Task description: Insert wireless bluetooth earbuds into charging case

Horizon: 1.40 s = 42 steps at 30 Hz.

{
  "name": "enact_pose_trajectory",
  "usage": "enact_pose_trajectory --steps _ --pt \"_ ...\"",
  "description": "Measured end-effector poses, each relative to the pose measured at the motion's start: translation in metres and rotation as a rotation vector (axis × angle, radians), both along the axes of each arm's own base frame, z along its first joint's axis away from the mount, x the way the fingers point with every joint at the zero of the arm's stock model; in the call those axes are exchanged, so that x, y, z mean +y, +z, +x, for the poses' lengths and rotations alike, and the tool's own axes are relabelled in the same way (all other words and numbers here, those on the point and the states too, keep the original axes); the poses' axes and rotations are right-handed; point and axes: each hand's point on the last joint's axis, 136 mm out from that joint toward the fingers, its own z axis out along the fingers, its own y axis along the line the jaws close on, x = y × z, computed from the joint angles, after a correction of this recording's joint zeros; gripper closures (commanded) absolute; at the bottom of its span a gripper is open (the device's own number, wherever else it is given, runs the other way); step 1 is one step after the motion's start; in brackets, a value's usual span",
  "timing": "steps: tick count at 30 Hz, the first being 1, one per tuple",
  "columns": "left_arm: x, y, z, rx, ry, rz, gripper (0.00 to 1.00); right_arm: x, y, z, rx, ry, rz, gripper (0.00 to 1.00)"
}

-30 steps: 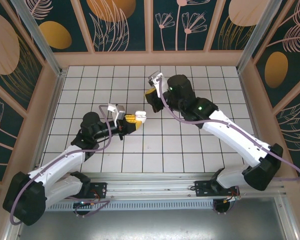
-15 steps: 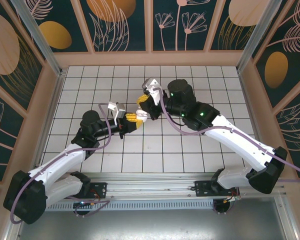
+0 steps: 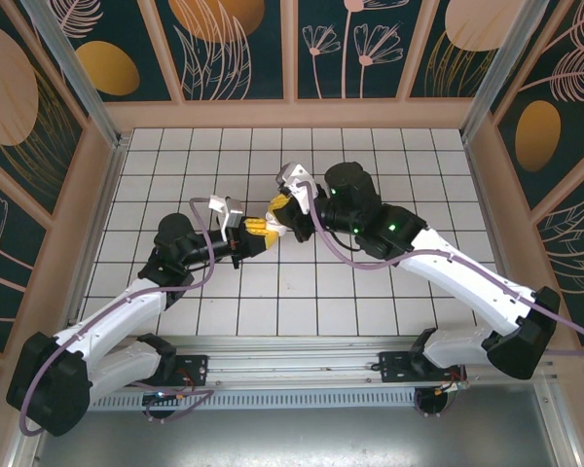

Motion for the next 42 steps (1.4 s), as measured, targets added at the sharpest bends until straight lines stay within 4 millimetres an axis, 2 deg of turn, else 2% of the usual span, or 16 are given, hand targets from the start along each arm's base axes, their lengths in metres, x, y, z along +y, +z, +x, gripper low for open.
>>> enact_pose_trajectory --steps 8,24,34,39,42 --pt "0.0 0.006 0.0 -0.005 -0.001 -0.018 1.0 -0.009 0.007 -0.007 -0.017 0.001 0.019 0.94" --pt "-0.002 0.004 0.001 0.027 -0.011 -0.024 1.0 -0.006 0.001 -0.007 -0.011 0.011 0.016 0.94" --pt "-0.002 0.007 0.003 0.023 -0.007 -0.03 1.0 0.0 -0.009 -0.008 0.009 0.028 -0.002 0.94" --pt "-0.002 0.007 0.003 0.023 -0.004 -0.03 1.0 0.001 -0.012 -0.008 0.011 0.033 -0.007 0.83" --pt "-0.002 0.008 0.003 0.022 -0.006 -0.031 1.0 0.001 -0.013 -0.008 0.014 0.037 -0.009 0.72"
